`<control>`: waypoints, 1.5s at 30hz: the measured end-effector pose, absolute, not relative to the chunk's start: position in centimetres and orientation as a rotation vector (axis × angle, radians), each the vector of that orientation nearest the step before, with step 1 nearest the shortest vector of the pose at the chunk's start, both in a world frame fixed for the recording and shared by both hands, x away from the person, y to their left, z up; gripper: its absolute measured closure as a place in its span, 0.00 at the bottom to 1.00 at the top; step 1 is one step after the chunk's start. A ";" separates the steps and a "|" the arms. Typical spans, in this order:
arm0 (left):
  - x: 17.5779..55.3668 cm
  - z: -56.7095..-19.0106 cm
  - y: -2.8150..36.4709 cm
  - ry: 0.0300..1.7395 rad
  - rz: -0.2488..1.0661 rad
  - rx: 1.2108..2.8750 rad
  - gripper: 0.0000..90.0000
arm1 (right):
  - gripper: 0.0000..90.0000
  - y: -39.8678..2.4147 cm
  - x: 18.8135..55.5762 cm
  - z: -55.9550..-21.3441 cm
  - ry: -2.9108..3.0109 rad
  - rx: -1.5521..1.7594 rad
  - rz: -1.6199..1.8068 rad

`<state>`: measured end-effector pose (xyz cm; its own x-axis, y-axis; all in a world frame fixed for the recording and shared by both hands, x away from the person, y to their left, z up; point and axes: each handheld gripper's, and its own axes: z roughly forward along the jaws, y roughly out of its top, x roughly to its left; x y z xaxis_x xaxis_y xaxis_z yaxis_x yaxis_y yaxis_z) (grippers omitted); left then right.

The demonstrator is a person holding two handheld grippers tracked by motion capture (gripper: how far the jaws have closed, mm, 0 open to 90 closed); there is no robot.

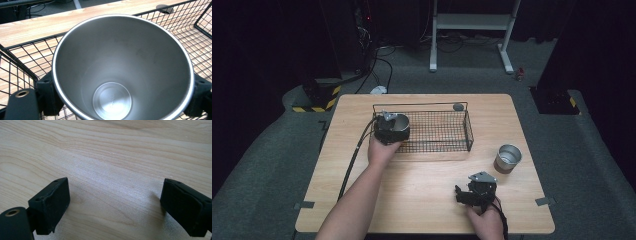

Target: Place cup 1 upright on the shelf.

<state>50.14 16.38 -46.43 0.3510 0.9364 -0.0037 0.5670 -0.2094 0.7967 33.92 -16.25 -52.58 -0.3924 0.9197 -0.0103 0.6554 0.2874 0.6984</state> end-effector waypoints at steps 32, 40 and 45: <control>50.2 -46.1 17.1 1.348 0.571 1.891 0.01 | 0.10 -16.2 33.9 -52.6 2.150 1.413 0.867; 50.1 -45.8 17.2 1.355 0.554 1.879 0.01 | 0.10 -16.2 33.9 -52.6 2.150 1.413 0.867; 50.1 -45.6 17.3 1.370 0.546 1.884 0.01 | 0.10 -16.2 33.9 -52.6 2.149 1.413 0.867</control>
<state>50.06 17.33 -45.63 0.3417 0.9365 -0.0789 0.6257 -0.1640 0.7626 33.93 -16.24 -52.58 -0.3924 0.9197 -0.0103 0.6553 0.2874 0.6985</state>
